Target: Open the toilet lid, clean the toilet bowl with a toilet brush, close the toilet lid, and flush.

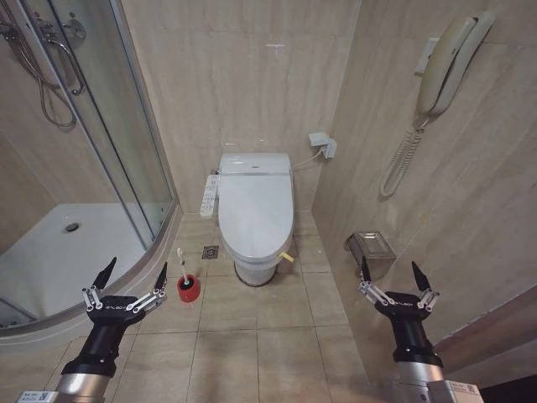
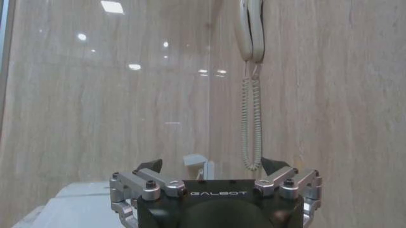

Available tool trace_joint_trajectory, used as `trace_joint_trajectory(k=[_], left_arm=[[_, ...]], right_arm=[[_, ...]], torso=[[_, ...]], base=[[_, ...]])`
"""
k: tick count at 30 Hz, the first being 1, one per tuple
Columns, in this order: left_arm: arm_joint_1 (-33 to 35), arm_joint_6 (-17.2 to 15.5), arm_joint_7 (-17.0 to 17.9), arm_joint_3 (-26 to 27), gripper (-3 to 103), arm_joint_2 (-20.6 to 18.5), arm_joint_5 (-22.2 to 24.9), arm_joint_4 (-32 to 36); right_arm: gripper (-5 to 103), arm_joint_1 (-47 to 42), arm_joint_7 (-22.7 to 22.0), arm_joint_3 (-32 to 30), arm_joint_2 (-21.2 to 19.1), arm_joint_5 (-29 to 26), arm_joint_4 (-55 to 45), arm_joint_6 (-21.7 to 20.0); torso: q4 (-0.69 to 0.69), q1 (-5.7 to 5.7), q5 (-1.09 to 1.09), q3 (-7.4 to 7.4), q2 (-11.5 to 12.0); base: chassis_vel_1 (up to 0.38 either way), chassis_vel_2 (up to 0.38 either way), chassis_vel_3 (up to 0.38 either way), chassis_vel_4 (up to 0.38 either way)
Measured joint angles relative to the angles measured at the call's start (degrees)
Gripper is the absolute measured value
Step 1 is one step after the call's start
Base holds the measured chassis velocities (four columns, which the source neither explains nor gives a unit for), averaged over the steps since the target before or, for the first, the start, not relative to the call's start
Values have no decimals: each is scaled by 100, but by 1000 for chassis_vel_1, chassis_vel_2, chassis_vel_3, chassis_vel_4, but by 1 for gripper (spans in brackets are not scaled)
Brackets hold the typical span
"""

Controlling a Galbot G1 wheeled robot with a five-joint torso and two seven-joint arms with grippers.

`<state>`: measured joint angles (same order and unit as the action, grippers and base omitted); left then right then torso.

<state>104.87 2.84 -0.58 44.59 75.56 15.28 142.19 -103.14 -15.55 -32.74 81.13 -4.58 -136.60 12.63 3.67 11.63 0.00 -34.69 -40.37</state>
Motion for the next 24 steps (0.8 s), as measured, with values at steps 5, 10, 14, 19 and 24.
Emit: trace_joint_trajectory(k=[5, 10, 14, 19, 24], left_arm=[[0, 0, 0, 0, 100, 0, 0, 0], [0, 0, 0, 0, 100, 0, 0, 0], [0, 0, 0, 0, 100, 0, 0, 0], [0, 0, 0, 0, 100, 0, 0, 0], [0, 0, 0, 0, 100, 0, 0, 0]], right_arm=[[100, 0, 0, 0, 0, 0, 0, 0], [100, 0, 0, 0, 0, 0, 0, 0], [100, 0, 0, 0, 0, 0, 0, 0], [100, 100, 68, -40, -49, -127, 7, -223], [100, 397, 292, -172, -192, -550, 48, -875]], torso=[[0, 0, 0, 0, 0], [0, 0, 0, 0, 0], [0, 0, 0, 0, 0], [0, 0, 0, 0, 0], [0, 0, 0, 0, 0]], base=[[0, 0, 0, 0], [0, 0, 0, 0], [0, 0, 0, 0], [0, 0, 0, 0], [0, 0, 0, 0]])
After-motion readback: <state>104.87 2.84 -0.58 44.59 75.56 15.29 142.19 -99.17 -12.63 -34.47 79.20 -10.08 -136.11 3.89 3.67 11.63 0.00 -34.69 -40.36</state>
